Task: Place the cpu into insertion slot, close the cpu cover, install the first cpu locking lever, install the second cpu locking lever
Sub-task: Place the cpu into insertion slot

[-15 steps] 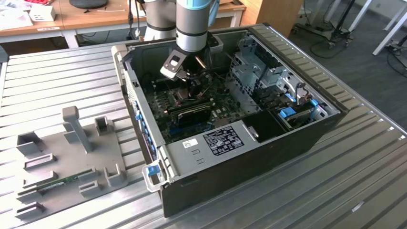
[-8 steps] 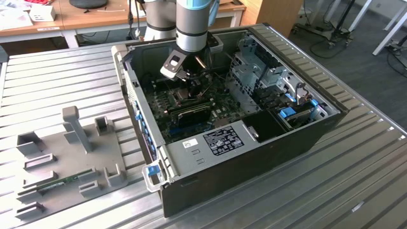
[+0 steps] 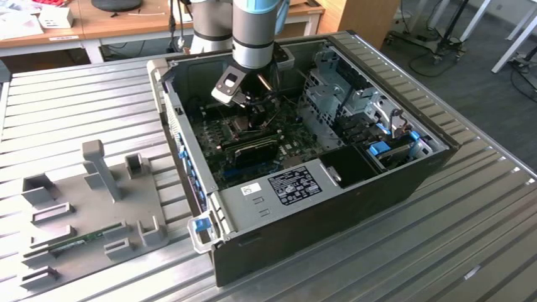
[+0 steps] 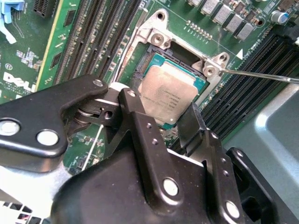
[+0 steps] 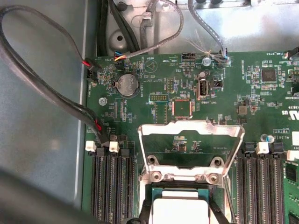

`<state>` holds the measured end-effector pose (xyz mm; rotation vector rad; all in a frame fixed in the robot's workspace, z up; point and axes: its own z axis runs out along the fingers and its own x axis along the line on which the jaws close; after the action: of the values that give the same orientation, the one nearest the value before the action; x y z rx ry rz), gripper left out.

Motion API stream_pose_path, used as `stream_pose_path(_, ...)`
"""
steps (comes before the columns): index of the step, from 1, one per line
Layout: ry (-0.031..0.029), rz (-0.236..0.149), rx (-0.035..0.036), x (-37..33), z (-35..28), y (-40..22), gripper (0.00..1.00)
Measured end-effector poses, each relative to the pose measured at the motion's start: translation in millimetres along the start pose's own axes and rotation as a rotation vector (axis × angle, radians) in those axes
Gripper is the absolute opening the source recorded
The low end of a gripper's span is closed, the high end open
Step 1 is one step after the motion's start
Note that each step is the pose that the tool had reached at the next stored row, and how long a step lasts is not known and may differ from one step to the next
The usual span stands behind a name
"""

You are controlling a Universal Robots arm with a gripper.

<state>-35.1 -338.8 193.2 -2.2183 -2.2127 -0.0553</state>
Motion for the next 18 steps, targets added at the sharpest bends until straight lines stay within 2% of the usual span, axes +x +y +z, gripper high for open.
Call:
stream_pose_path(8, 0.0051, 0.0, 0.0, 0.0, 0.0, 0.0, 0.54)
stream_pose_path(13, 0.0051, 0.0, 0.0014, 0.2, -8.3, 0.3, 0.54)
stream_pose_path(17, 0.0046, 0.0, 0.0025, 0.2, -8.4, 0.3, 0.54)
stream_pose_path(18, 0.0038, 0.0, 0.0063, 0.3, -8.4, 0.4, 0.54)
